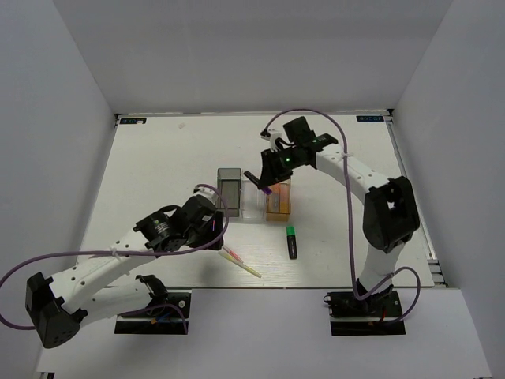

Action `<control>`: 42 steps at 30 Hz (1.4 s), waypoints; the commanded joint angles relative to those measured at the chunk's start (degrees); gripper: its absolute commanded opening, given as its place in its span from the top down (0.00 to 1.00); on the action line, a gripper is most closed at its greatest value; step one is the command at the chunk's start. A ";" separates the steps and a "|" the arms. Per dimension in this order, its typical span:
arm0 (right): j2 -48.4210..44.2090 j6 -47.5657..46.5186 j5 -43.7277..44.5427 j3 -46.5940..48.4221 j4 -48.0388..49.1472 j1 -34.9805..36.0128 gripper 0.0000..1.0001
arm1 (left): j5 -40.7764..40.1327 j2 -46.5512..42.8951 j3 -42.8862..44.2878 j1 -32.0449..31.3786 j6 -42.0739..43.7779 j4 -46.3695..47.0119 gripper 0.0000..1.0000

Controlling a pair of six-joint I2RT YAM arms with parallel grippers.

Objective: Sort the stationery into containers
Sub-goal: Place the pen in the storage box, then pick up the pen from the center of the board.

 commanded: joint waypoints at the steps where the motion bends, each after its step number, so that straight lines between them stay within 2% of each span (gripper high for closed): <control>1: 1.92 14.22 3.47 4.70 8.61 0.85 1.00 | -1.54 -2.22 -0.79 -0.36 -1.52 -0.28 0.29; 7: 7.10 15.37 5.50 6.29 9.50 1.56 1.00 | -1.72 -1.79 -1.41 -0.28 -2.04 -0.11 0.29; 14: 11.33 13.00 6.81 7.78 8.09 1.73 0.91 | -1.71 -1.17 -1.67 -0.36 -2.22 0.51 0.29; 17: 11.42 11.94 7.52 7.52 7.48 1.73 0.85 | -1.80 -1.25 -1.94 -0.36 -2.31 0.86 0.29; 20: 11.50 11.41 7.87 7.43 6.77 1.73 0.71 | -1.80 -1.17 -2.03 -0.36 -2.31 0.86 0.29; 25: 10.19 10.62 6.38 7.17 6.25 1.56 0.53 | -2.15 -1.17 -2.03 -0.36 -2.22 0.69 0.29; 32: 5.63 8.43 6.38 4.89 5.81 1.64 0.50 | -2.33 -0.81 -1.76 -0.36 -2.13 0.86 0.29; 33: 4.40 6.59 7.60 4.53 5.11 1.64 0.56 | -2.42 -0.55 -1.85 -0.36 -2.13 0.77 0.29; 34: 3.69 5.53 8.13 4.62 4.41 1.73 0.63 | -2.59 -0.46 -1.67 -0.36 -2.13 0.77 0.32; 35: 1.07 2.91 8.74 3.40 3.44 1.73 0.80 | -2.51 -0.38 -1.41 -0.28 -2.13 0.60 0.38; 37: -4.82 -2.02 15.41 -2.02 5.09 1.82 0.97 | -2.86 0.15 -1.15 -0.28 -2.40 0.25 0.49; 38: -13.46 -6.82 19.61 -7.98 8.41 1.47 1.00 | -3.21 0.33 -1.15 -0.27 -3.01 0.33 0.63; 40: -19.32 -7.66 26.10 -18.81 15.89 1.21 1.00 | -3.38 0.85 -1.32 -0.19 -3.54 0.25 0.74; 41: -25.18 -6.71 27.37 -22.15 18.87 0.42 0.82 | -3.38 1.12 -1.41 0.07 -4.15 0.25 0.77; 42: -29.15 -5.13 27.64 -29.41 19.51 0.15 0.63 | -3.47 1.21 -1.58 0.25 -5.37 0.51 0.77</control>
